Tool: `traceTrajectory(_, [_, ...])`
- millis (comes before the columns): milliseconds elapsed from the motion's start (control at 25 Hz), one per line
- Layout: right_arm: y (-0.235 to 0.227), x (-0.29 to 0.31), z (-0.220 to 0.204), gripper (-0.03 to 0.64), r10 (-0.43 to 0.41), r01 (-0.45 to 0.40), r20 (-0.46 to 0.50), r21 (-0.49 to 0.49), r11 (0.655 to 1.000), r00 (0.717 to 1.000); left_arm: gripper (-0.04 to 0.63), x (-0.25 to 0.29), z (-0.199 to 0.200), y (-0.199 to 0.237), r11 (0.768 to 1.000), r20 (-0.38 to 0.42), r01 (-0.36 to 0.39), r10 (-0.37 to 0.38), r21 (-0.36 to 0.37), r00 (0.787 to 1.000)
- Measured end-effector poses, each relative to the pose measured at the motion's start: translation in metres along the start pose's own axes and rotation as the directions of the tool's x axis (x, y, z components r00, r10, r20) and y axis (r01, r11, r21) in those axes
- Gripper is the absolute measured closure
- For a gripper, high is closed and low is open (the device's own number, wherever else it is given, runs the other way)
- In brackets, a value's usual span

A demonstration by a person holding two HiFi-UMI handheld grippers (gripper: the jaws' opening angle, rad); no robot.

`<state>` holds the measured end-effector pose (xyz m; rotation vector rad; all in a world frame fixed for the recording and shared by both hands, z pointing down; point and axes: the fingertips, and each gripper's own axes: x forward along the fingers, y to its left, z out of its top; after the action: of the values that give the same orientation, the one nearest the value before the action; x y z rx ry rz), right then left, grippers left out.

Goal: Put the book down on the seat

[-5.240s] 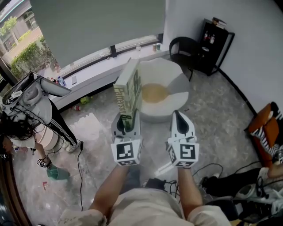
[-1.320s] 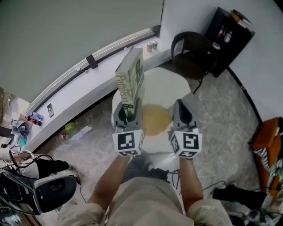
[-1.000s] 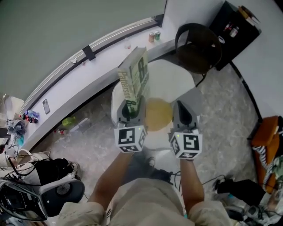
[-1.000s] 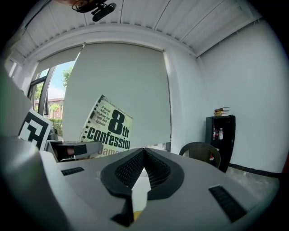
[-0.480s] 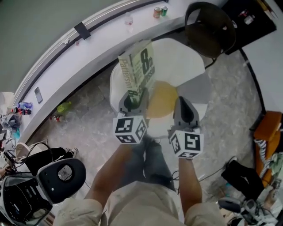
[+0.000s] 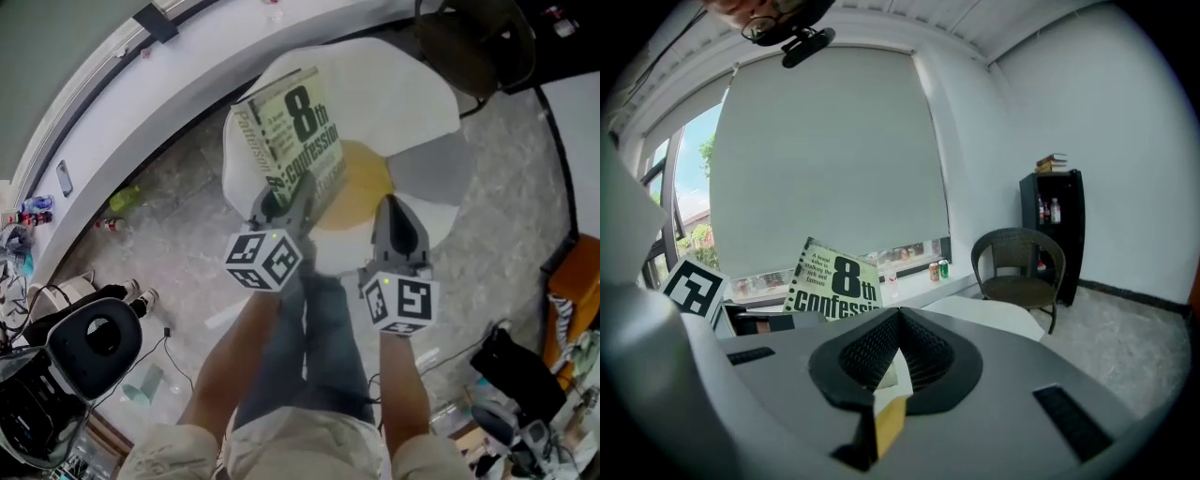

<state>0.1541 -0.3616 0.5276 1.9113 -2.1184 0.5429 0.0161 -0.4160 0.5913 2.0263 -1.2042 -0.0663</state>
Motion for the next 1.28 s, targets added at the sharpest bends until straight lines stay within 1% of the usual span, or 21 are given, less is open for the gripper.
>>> traceTrajectory(120, [-0.015,0.018,-0.033,0.614,0.024,-0.023,-0.022,0.053,0.998,0.999,0.431,0.017,-0.032,0.025,0.995,-0.007,0.023,-0.024,-0.093,1.000])
traceTrajectory(360, [-0.039,0.023,-0.081,0.614,0.033,-0.030,-0.047,0.073,0.997,0.998,0.431,0.033,-0.082,0.053,0.980,0.017,0.043,-0.041,-0.194,0.999])
traceTrajectory(480, [-0.043,0.038,-0.110,0.614,0.039,-0.035,-0.065,0.059,0.998,0.997,0.431,0.048,-0.107,0.072,0.972,0.016,0.046,-0.043,-0.232,0.999])
traceTrajectory(640, [-0.041,0.056,-0.135,0.614,0.043,-0.042,-0.046,0.034,0.999,0.998,0.431,0.063,-0.138,0.092,0.953,0.022,0.062,-0.058,-0.296,0.998])
traceTrajectory(800, [-0.040,0.078,-0.161,0.614,0.047,-0.045,-0.046,0.037,0.998,0.998,0.431,0.078,-0.166,0.115,0.929,0.028,0.054,-0.047,-0.365,0.998])
traceTrajectory(1040, [-0.049,0.103,-0.204,0.614,0.061,-0.057,-0.071,0.054,0.997,0.996,0.431,0.112,-0.209,0.151,0.917,0.019,0.058,-0.056,-0.395,0.998])
traceTrajectory(1120, [-0.052,0.107,-0.217,0.614,0.071,-0.065,-0.085,0.079,0.995,0.994,0.431,0.122,-0.221,0.161,0.913,0.021,0.062,-0.059,-0.403,0.998])
traceTrajectory(1200, [-0.054,0.109,-0.223,0.614,0.089,-0.079,-0.083,0.113,0.990,0.993,0.431,0.132,-0.232,0.170,0.913,0.019,0.070,-0.069,-0.401,0.997])
traceTrajectory(1280, [-0.054,0.113,-0.226,0.614,0.106,-0.097,-0.072,0.117,0.988,0.992,0.431,0.144,-0.241,0.177,0.912,0.022,0.081,-0.079,-0.402,0.997])
